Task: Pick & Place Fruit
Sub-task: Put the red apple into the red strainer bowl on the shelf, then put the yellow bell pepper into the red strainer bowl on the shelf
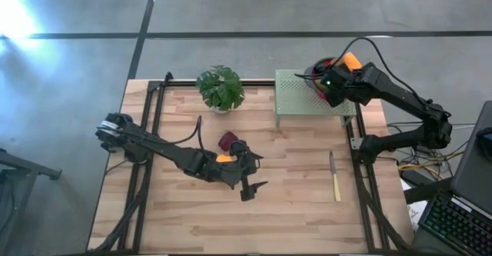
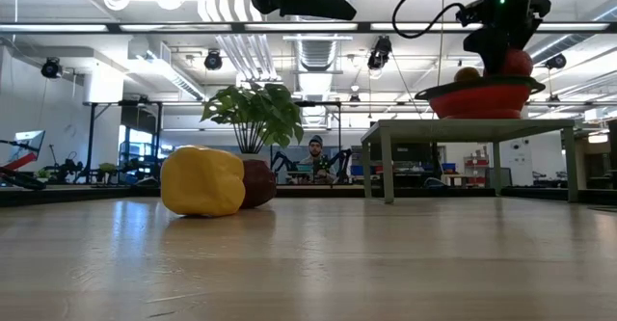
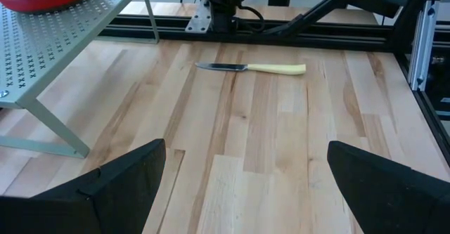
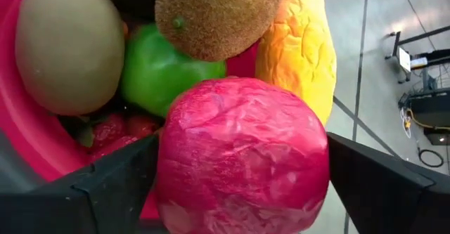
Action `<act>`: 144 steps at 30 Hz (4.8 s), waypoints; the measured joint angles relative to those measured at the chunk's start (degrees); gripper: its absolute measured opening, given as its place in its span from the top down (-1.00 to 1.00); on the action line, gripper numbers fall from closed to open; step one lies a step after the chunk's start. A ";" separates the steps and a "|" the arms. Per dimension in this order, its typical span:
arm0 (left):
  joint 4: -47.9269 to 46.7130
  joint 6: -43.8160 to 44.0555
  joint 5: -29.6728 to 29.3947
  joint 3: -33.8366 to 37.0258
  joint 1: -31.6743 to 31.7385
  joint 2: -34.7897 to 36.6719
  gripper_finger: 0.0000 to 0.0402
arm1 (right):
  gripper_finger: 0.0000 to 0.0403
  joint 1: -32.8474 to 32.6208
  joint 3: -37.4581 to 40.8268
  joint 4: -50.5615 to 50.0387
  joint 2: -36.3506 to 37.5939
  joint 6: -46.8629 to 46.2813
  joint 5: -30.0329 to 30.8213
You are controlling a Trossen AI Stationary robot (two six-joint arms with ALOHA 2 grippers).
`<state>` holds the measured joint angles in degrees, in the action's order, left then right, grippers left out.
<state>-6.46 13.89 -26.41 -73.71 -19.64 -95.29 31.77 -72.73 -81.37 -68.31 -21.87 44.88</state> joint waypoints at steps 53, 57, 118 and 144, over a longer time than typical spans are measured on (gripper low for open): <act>-3.43 -0.24 0.13 0.02 -0.09 0.02 -0.99 | -0.99 -2.26 -17.56 0.64 0.12 3.85 -15.02; -8.56 0.30 2.91 0.02 -0.08 0.02 -0.99 | -0.99 -7.34 -18.60 2.15 0.44 3.82 -17.78; -36.64 -6.85 18.08 9.51 9.73 1.25 -0.99 | -0.99 -57.00 -1.70 10.01 -0.03 -13.55 0.01; -25.81 -4.64 21.16 16.34 9.81 1.01 -0.99 | -0.99 -56.98 -1.70 12.20 -0.03 -13.50 0.33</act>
<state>-32.27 9.25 -5.26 -57.37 -9.82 -94.28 -25.21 -74.43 -69.17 -68.34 -35.37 45.21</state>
